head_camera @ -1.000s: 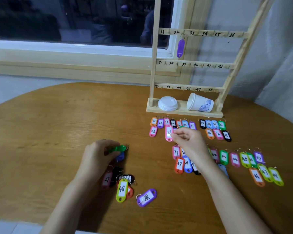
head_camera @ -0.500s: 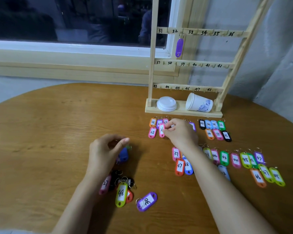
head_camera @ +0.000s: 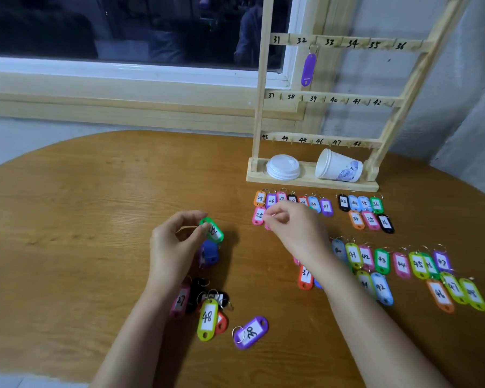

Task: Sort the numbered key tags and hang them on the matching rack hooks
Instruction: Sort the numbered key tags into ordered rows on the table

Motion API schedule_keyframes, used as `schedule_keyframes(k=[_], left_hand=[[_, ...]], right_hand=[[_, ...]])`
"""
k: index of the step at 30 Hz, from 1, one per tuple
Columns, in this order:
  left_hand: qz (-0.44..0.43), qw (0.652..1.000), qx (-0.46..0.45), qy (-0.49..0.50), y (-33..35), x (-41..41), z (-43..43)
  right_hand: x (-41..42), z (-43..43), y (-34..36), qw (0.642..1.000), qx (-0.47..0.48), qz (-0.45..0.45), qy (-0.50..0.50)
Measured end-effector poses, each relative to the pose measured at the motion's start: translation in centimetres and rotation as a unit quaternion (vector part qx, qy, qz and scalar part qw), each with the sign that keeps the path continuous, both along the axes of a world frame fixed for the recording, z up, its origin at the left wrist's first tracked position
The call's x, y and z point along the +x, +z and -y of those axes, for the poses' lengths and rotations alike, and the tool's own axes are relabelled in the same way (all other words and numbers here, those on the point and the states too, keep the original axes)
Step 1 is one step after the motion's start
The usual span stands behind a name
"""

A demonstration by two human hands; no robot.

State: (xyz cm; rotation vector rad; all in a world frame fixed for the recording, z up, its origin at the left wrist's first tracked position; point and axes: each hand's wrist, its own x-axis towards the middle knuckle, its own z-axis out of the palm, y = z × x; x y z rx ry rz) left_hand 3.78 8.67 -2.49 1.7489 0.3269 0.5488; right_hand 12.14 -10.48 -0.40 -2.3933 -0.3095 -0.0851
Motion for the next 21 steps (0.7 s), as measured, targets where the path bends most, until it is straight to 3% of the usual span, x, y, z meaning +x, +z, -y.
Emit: schedule_keyframes(k=[6,11,21], left_hand=[[0.011,0.999,-0.03,-0.027,0.1,0.1,0.4],[0.032,0.995,-0.087,-0.041,0.3,-0.1,0.5],[0.014,0.993,-0.09,-0.08,1.0,-0.2,1.3]], right_hand=[[-3.2,-2.3,-1.4,0.99,0.112,0.004,0.087],[-3.8,-2.8,-1.8,0.982,0.175,-0.026,0.066],[-4.3,-2.7,-1.0,0.929,0.341,-0.128,0.067]])
